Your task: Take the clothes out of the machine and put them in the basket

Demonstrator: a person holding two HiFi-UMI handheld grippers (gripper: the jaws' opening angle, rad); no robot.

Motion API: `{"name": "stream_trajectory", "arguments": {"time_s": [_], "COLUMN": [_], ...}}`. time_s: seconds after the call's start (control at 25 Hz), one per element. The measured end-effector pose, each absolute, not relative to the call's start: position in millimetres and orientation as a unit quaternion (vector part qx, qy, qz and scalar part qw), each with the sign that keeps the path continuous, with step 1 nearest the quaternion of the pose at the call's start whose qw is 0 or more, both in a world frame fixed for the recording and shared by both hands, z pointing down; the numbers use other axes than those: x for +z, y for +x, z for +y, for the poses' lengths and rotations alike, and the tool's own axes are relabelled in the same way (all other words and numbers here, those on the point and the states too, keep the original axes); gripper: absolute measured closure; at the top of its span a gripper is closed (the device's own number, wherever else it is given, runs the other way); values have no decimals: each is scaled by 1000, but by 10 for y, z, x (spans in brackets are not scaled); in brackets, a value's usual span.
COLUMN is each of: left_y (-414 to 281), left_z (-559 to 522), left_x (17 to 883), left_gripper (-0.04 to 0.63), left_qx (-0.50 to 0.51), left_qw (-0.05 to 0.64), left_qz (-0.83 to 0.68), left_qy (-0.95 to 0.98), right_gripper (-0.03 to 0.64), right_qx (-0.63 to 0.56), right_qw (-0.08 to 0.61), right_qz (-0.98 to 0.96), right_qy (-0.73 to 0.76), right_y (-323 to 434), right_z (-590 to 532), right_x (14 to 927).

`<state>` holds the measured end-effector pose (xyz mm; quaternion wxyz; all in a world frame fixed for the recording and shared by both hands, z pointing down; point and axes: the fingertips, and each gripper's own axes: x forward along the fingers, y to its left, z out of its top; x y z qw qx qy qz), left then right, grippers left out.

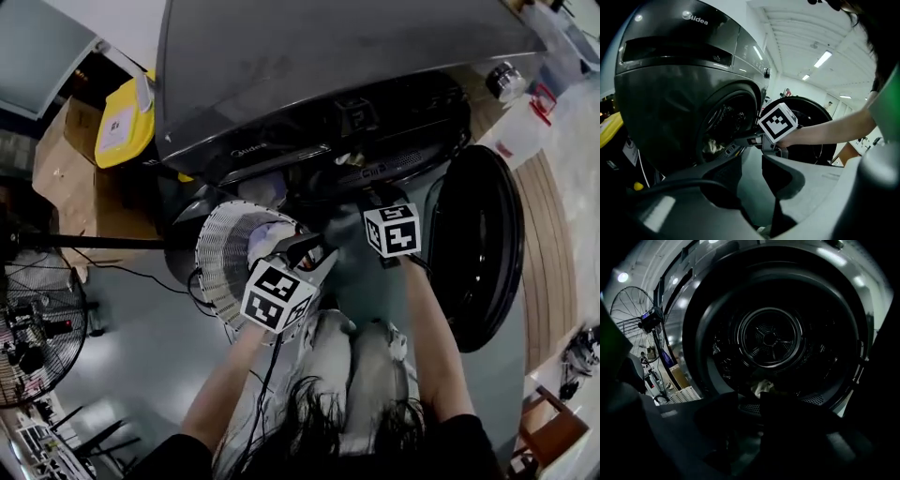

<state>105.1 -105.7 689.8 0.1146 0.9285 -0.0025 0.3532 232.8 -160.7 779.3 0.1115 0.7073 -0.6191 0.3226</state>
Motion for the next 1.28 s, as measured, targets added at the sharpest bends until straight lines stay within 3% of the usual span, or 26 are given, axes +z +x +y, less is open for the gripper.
{"name": "stream_trajectory", "arguments": {"time_s": [0.52,0.76,1.0,1.16,1.2,1.28], "left_y": [1135,1055,969,943,931,904], "left_z": [-1232,-1299,-1522,-1592,-1596,-1580], "left_x": [7489,7628,7653,7633,7646,7665], "left_gripper": [460,460,460,460,460,460], "left_qx": [349,342,330,329,332,339], "left_qw": [68,67,59,59,61,65], "left_qz": [21,24,-5,-13,-15,-16], "left_qy": [934,937,942,942,941,938], "right_gripper": [481,439,441,494,572,575], "right_qx": [315,314,320,336,339,343], "right_qw": [178,209,237,223,227,228], "right_qz": [-598,-586,-592,-586,-580,-576], "right_qy": [715,717,700,703,705,706], "right_y": [2739,2904,2955,2989,2990,2965], "right_z": [-2112,-2407,-2574,-2581,-2564,-2508], "right_x": [8780,9101,9297,9274,9276,9259]}}
